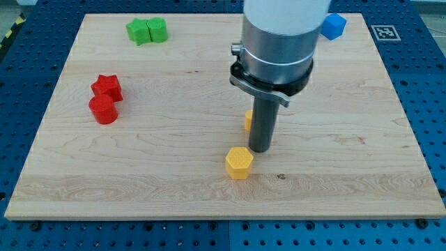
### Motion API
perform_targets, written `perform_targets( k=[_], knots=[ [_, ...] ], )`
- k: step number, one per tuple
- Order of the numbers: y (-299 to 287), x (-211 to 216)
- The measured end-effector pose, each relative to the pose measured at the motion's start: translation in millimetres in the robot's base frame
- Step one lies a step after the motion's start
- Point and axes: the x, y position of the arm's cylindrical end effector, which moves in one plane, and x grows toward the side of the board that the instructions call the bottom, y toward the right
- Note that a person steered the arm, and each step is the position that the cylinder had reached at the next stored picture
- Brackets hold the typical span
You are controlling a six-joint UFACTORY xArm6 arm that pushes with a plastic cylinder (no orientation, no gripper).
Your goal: Push the yellow hexagon into the yellow heart
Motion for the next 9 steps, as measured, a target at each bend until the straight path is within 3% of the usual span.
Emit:
perform_targets(
  k=[3,5,8,9],
  knots=[
    [0.0,-62.1],
    [-6.9,-40.8],
    [-89.3,-41.1],
    [-91.2,-41.1]
  ],
)
